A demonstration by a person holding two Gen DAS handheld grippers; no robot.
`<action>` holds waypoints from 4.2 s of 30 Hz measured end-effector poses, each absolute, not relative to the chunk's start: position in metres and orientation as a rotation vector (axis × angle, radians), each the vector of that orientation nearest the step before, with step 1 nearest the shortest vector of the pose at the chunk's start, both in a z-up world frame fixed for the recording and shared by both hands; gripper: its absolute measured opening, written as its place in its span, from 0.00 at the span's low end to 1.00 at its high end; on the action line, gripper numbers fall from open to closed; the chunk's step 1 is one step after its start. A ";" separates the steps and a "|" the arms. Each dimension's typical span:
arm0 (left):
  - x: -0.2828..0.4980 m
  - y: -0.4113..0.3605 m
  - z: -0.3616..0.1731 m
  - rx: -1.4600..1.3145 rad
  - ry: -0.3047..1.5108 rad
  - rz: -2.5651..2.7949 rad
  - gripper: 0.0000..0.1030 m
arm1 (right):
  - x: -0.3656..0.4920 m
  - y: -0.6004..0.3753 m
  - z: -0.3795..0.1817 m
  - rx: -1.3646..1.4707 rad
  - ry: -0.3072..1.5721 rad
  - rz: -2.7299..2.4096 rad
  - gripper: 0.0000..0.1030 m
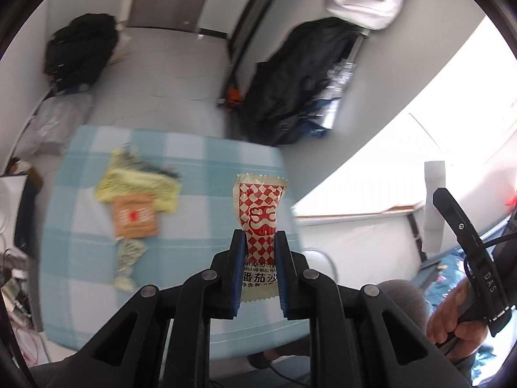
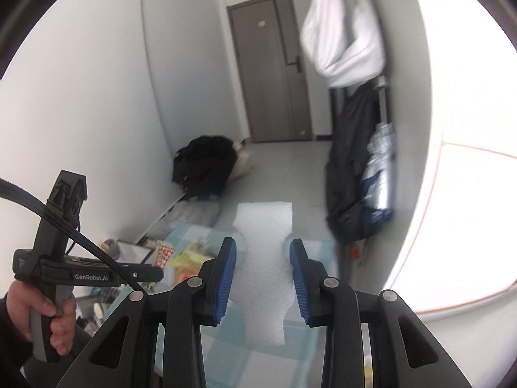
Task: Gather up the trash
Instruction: 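Carry the foam and red-white wrapper with both grippers over the white bin, then open both grippers to drop the foam and wrapper into the bin, then move both open grippers back over the table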
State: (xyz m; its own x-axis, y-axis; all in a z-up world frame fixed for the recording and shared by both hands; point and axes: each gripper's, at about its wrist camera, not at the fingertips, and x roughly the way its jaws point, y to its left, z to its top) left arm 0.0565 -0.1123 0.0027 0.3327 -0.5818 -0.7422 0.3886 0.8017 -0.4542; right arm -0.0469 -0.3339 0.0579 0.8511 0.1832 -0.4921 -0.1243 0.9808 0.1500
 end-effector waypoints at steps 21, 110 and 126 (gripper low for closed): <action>0.045 -0.326 -0.037 0.033 1.190 -1.001 0.13 | -0.118 -0.532 -0.001 0.281 0.642 -0.308 0.32; 0.029 -0.306 -0.033 0.296 0.970 -0.575 0.55 | -0.111 -0.519 0.002 0.397 0.552 -0.260 0.60; 0.039 -0.151 0.037 0.025 0.759 -0.382 0.72 | -0.069 -0.378 0.080 0.307 0.393 -0.061 0.71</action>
State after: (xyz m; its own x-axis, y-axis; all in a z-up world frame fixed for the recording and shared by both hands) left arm 0.0387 -0.1512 0.0366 0.6603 -0.3285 -0.6754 0.3467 0.9310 -0.1139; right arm -0.0690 -0.3780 0.0801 0.9225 0.0006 -0.3860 0.1175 0.9521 0.2823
